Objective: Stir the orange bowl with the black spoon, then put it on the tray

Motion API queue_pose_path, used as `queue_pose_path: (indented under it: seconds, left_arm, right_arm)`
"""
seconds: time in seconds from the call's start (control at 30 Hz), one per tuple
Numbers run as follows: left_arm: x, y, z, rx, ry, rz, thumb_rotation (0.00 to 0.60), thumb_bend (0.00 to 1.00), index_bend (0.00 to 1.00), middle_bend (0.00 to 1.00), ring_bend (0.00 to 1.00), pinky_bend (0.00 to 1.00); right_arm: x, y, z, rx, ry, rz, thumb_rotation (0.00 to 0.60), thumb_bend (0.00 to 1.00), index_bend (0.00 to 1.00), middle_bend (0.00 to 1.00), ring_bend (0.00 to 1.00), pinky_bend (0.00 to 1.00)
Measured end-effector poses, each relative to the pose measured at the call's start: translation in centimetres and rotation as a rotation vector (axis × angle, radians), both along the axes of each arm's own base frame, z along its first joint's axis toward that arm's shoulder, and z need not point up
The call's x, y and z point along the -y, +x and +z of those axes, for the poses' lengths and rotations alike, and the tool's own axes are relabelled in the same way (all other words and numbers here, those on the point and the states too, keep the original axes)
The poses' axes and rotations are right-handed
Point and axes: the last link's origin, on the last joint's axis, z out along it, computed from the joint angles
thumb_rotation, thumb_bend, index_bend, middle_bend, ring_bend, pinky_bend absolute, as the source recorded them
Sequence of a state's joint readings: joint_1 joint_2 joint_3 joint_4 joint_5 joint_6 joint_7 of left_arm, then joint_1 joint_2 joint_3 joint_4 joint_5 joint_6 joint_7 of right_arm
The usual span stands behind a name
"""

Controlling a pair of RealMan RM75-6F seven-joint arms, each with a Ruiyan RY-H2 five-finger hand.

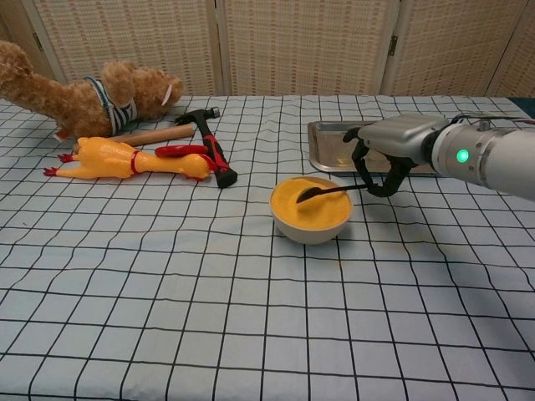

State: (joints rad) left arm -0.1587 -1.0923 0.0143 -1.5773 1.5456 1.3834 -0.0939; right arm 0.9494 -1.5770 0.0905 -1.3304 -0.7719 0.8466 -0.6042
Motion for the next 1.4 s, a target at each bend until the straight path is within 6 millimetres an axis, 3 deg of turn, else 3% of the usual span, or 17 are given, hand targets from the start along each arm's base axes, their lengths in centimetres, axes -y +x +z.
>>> queue_pose_path:
  seconds: [0.23,0.63,1.03,1.4]
  left_arm:
    - [0.0,0.0,0.2,0.004,0.005,-0.002,0.600,0.42,0.00,0.00,0.00,0.08]
    - [0.2,0.2,0.0,0.004,-0.002,-0.012,0.600,0.42,0.00,0.00,0.00,0.08]
    - [0.1,0.2,0.1,0.010,-0.002,-0.014,0.600,0.42,0.00,0.00,0.00,0.08]
    - [0.3,0.4,0.1,0.010,0.000,-0.022,0.600,0.42,0.00,0.00,0.00,0.08]
  right_arm:
    - [0.3,0.5,0.1,-0.008,-0.012,0.015,0.600,0.68,0.80,0.04,0.00,0.00]
    - [0.8,1.7,2.4,-0.025,-0.060,0.049,0.600,0.68,0.80,0.04,0.00,0.00]
    - [1.7,3.6,1.0,-0.147,-0.063,0.121,0.600,0.68,0.80,0.04,0.00,0.00]
    - [0.0,3.0,1.1,-0.213,0.003,0.138,0.600,0.68,0.81,0.04,0.00,0.00]
